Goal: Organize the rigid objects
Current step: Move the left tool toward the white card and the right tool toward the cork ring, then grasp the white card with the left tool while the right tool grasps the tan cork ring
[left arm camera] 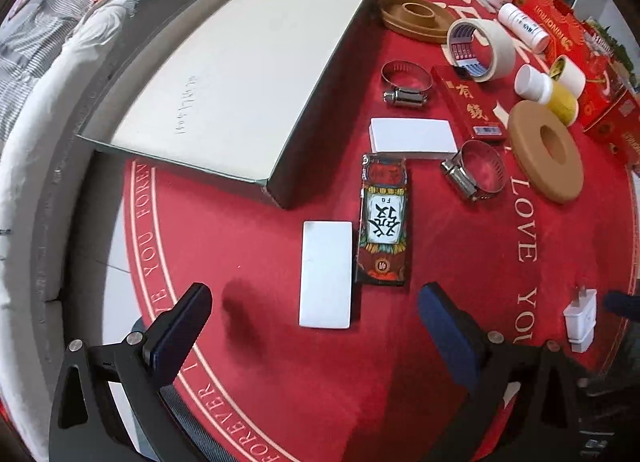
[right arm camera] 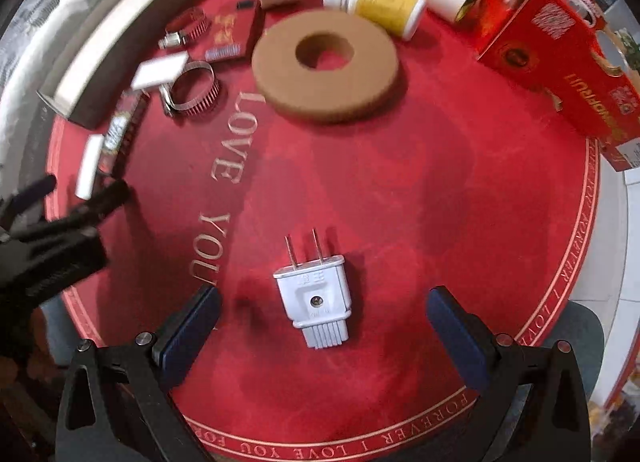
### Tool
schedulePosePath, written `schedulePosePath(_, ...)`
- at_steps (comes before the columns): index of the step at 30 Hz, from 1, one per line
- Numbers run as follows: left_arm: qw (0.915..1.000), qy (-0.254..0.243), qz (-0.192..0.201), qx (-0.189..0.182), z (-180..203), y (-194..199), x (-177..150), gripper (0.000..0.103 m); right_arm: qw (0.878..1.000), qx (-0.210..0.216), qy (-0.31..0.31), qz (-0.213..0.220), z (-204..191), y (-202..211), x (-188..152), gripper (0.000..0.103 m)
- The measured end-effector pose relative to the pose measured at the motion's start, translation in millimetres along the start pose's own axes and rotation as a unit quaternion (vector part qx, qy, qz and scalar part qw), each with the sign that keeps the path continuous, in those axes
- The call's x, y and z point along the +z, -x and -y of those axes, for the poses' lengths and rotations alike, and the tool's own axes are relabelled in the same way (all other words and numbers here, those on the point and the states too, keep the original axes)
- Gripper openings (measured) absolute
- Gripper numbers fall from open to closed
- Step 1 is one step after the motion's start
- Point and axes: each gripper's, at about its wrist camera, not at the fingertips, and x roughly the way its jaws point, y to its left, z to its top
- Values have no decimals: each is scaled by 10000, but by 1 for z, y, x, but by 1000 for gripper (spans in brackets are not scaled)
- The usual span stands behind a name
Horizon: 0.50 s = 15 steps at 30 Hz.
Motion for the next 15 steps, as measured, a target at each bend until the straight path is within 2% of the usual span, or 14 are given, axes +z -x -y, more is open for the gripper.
schedulePosePath(1, 9996, 27, -205, -197, -8, 0, -10, 103, 10000, -13, 16, -42, 1, -5, -1, 103)
schedulePosePath(5, 9972, 201, -446, -570, -28, -5, -20, 103, 9998, -77, 113, 110, 3, -24, -4, 103)
schedulePosePath(15, 9970, 38, -349, -688, -31, -11, -22, 103, 9994, -288, 174, 3, 8, -14, -11, 103)
